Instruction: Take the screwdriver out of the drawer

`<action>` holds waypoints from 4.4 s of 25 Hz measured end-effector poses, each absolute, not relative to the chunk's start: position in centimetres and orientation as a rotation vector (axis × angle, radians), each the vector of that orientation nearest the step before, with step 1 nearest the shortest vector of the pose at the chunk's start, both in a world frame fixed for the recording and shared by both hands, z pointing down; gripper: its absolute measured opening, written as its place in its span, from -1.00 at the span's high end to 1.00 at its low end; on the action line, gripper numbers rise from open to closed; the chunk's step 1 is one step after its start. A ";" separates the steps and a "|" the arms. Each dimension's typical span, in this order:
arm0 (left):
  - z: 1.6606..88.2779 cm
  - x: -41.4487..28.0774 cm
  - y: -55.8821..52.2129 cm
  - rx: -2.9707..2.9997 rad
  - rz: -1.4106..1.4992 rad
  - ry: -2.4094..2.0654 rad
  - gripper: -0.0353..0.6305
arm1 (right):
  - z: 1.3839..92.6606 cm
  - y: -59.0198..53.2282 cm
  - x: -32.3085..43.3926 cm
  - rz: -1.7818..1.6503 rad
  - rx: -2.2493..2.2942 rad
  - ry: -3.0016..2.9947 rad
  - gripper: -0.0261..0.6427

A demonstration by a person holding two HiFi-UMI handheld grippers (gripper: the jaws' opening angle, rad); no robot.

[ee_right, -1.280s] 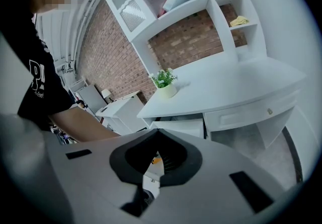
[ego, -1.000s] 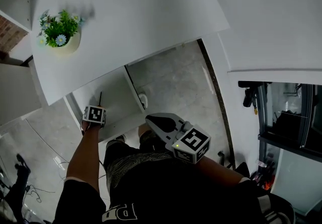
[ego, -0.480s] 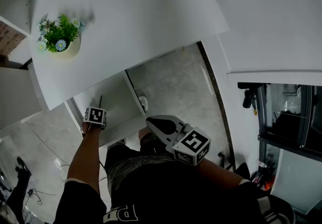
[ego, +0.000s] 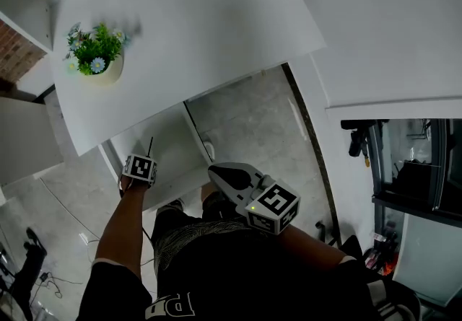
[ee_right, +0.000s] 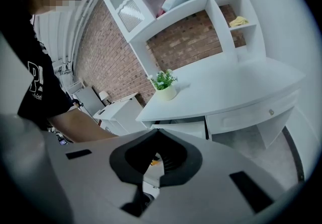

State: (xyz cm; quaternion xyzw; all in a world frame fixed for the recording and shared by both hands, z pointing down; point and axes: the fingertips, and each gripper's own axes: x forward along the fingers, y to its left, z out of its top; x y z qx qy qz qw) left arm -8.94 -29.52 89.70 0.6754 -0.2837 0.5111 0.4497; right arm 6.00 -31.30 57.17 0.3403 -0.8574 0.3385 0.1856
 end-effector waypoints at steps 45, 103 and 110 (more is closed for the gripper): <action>53.2 -15.3 -29.0 2.321 0.391 -1.078 0.62 | 46.9 -26.7 -5.5 0.614 0.941 -2.655 0.91; 39.1 -4.6 -13.4 2.382 0.081 -1.367 0.62 | 38.7 -16.8 6.3 0.359 0.801 -2.912 0.91; 39.0 -3.1 -12.3 2.394 0.093 -1.396 0.62 | 39.3 -15.3 7.9 0.370 0.784 -2.913 0.91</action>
